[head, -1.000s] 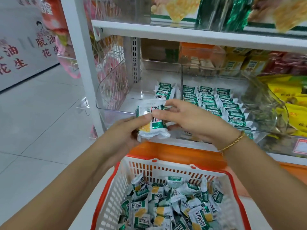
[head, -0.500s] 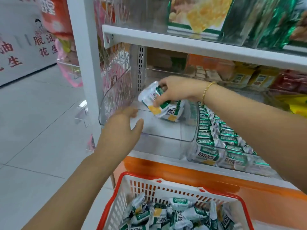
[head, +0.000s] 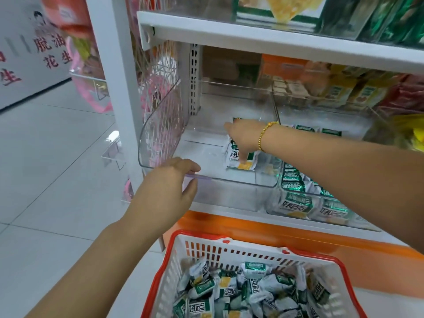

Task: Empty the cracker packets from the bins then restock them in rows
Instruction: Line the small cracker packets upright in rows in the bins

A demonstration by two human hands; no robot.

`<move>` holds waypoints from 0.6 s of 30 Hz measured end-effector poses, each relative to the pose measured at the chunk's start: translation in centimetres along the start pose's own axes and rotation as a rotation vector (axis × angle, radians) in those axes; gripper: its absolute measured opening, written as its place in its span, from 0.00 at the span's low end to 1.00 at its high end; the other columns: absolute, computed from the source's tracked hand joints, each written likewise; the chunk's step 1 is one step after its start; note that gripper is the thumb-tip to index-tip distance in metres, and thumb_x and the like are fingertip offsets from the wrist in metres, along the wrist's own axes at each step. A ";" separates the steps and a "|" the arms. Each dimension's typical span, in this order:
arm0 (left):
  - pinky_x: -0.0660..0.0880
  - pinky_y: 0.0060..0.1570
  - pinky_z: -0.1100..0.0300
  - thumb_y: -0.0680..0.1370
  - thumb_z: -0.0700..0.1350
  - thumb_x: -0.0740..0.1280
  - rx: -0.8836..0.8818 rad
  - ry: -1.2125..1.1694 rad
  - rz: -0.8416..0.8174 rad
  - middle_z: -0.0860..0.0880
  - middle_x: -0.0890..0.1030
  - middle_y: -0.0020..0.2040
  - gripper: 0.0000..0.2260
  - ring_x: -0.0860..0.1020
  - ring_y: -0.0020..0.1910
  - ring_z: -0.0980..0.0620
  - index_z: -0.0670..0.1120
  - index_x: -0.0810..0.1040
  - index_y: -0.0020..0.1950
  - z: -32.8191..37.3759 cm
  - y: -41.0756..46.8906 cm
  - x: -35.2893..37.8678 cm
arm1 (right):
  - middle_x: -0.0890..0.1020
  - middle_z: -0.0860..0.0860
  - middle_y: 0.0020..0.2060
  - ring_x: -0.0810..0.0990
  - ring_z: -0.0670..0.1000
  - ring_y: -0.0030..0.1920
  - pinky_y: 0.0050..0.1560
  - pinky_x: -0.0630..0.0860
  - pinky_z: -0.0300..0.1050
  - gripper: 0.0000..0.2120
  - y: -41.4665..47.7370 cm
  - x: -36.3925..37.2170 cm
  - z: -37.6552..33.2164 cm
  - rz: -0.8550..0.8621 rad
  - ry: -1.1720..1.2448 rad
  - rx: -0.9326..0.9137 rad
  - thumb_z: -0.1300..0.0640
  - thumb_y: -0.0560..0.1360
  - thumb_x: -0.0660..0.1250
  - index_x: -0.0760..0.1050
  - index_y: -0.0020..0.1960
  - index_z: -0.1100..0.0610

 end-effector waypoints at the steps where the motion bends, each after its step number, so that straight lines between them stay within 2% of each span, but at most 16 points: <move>1: 0.67 0.51 0.66 0.77 0.43 0.65 -0.001 0.006 0.009 0.51 0.79 0.59 0.14 0.78 0.55 0.52 0.48 0.78 0.62 -0.1 -0.2 0.0 | 0.74 0.59 0.62 0.76 0.59 0.59 0.46 0.72 0.49 0.41 -0.3 -0.1 -0.1 -0.003 -0.020 0.009 0.53 0.64 0.80 0.61 0.68 0.62; 3: 0.66 0.51 0.66 0.77 0.43 0.66 0.004 0.010 0.041 0.50 0.77 0.61 0.15 0.77 0.56 0.51 0.48 0.76 0.63 -0.1 -0.8 -0.3 | 0.76 0.58 0.60 0.77 0.59 0.58 0.48 0.75 0.51 0.37 -1.1 -0.4 -0.2 0.015 -0.043 0.019 0.53 0.66 0.79 0.64 0.67 0.62; 4: 0.66 0.51 0.65 0.77 0.44 0.66 0.017 0.019 0.063 0.49 0.77 0.60 0.14 0.76 0.56 0.51 0.48 0.77 0.62 0.1 -1.1 -0.5 | 0.78 0.58 0.57 0.78 0.59 0.55 0.46 0.76 0.51 0.31 -1.6 -0.7 -0.3 0.041 -0.040 0.015 0.54 0.68 0.77 0.68 0.64 0.62; 6: 0.66 0.50 0.63 0.76 0.46 0.67 0.053 0.027 0.121 0.49 0.75 0.55 0.08 0.75 0.53 0.52 0.48 0.79 0.55 0.7 -1.8 -1.1 | 0.79 0.55 0.46 0.77 0.57 0.45 0.38 0.72 0.47 0.11 -3.0 -2.1 -0.7 0.166 -0.046 0.007 0.58 0.72 0.73 0.74 0.48 0.60; 7: 0.67 0.49 0.61 0.76 0.47 0.67 0.062 0.019 0.140 0.50 0.74 0.52 0.04 0.74 0.50 0.53 0.49 0.79 0.49 0.9 -2.2 -1.3 | 0.76 0.53 0.38 0.74 0.56 0.41 0.37 0.70 0.46 0.09 -4.1 -2.9 -0.9 0.244 -0.037 0.002 0.60 0.73 0.70 0.70 0.39 0.59; 8: 0.69 0.47 0.60 0.75 0.48 0.67 0.065 0.003 0.142 0.51 0.73 0.48 0.03 0.73 0.47 0.54 0.50 0.77 0.44 1.0 -2.4 -1.2 | 0.71 0.52 0.33 0.72 0.56 0.39 0.35 0.69 0.45 0.13 -5.5 -3.7 -1.3 0.298 -0.030 -0.010 0.62 0.73 0.68 0.66 0.34 0.58; 9: 0.70 0.44 0.59 0.75 0.51 0.67 0.060 -0.008 0.122 0.52 0.73 0.45 0.07 0.73 0.44 0.54 0.51 0.74 0.39 1.1 -2.7 -0.9 | 0.68 0.51 0.30 0.71 0.56 0.38 0.34 0.67 0.45 0.15 -7.3 -4.2 -1.8 0.334 0.000 -0.024 0.62 0.73 0.67 0.64 0.32 0.57; 10: 0.71 0.41 0.58 0.76 0.53 0.66 0.055 -0.014 0.086 0.53 0.73 0.42 0.10 0.73 0.41 0.54 0.52 0.72 0.36 1.1 -3.1 -0.3 | 0.69 0.51 0.30 0.70 0.56 0.38 0.33 0.68 0.44 0.13 -9.3 -4.5 -2.2 0.371 0.057 -0.043 0.61 0.73 0.68 0.66 0.33 0.58; 12: 0.69 0.36 0.61 0.76 0.54 0.66 0.060 0.000 0.007 0.53 0.74 0.38 0.13 0.73 0.36 0.56 0.53 0.69 0.33 1.6 -3.7 1.0 | 0.78 0.52 0.37 0.73 0.55 0.42 0.39 0.72 0.45 0.06 -13.2 -4.4 -3.2 0.430 0.177 -0.090 0.56 0.72 0.69 0.74 0.41 0.57; 14: 0.67 0.35 0.65 0.76 0.53 0.66 0.055 0.014 -0.090 0.52 0.74 0.37 0.14 0.73 0.35 0.58 0.52 0.69 0.33 2.0 -4.4 3.1 | 0.81 0.52 0.44 0.77 0.54 0.47 0.45 0.74 0.46 0.07 -16.2 -2.3 -4.6 0.435 0.279 -0.138 0.52 0.74 0.69 0.76 0.46 0.55; 16: 0.69 0.38 0.62 0.76 0.54 0.65 0.041 0.038 -0.188 0.52 0.76 0.40 0.12 0.75 0.37 0.55 0.52 0.71 0.35 2.4 -5.6 5.7 | 0.80 0.51 0.45 0.78 0.54 0.48 0.42 0.71 0.46 0.08 -17.8 1.2 -6.1 0.404 0.336 -0.174 0.50 0.75 0.66 0.74 0.47 0.54; 18: 0.72 0.46 0.57 0.77 0.52 0.65 0.027 0.097 -0.290 0.51 0.75 0.49 0.06 0.76 0.45 0.52 0.51 0.75 0.43 2.4 -7.1 9.1 | 0.79 0.52 0.44 0.78 0.54 0.46 0.38 0.67 0.44 0.09 -17.9 5.9 -7.0 0.297 0.327 -0.170 0.50 0.76 0.64 0.75 0.46 0.55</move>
Point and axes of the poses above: each hand's wrist, its own y-axis towards the middle knuckle, its own x-axis out of the palm, z = x × y, the point moved 9 cm from there along y, towards the middle knuckle
